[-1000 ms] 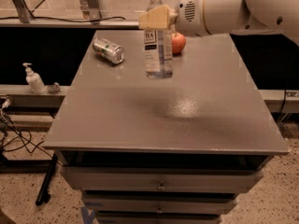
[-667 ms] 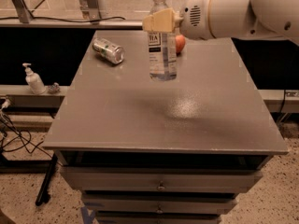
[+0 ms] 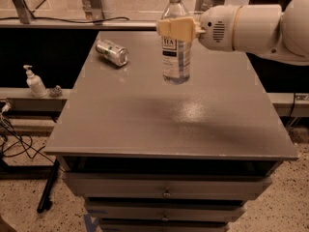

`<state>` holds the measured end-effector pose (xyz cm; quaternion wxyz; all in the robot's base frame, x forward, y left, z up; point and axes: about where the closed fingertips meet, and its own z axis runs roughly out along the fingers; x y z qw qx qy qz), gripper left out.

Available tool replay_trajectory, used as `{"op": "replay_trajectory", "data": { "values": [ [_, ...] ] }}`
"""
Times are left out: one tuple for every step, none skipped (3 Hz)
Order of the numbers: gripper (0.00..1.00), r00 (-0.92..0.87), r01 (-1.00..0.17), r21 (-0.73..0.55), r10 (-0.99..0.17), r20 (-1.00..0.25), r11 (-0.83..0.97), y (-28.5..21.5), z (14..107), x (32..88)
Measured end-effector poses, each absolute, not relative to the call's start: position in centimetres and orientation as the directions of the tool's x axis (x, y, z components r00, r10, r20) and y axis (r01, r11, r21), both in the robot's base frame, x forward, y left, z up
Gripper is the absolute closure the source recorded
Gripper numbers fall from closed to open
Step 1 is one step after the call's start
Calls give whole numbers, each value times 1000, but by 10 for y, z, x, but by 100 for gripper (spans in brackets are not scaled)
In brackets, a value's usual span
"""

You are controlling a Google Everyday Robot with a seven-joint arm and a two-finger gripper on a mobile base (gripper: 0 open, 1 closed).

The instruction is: Place blue plastic bottle upright

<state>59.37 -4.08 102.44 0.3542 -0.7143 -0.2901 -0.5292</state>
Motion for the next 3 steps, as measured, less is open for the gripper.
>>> {"op": "replay_trajectory", "data": {
  "values": [
    [100,143,851,-65,112,983,-520,-40,1025,592],
    [100,76,900,21,204,976,-434,-32,1010,591],
    [100,78,907,18,211,974,-422,-29,1009,587]
  ]
}}
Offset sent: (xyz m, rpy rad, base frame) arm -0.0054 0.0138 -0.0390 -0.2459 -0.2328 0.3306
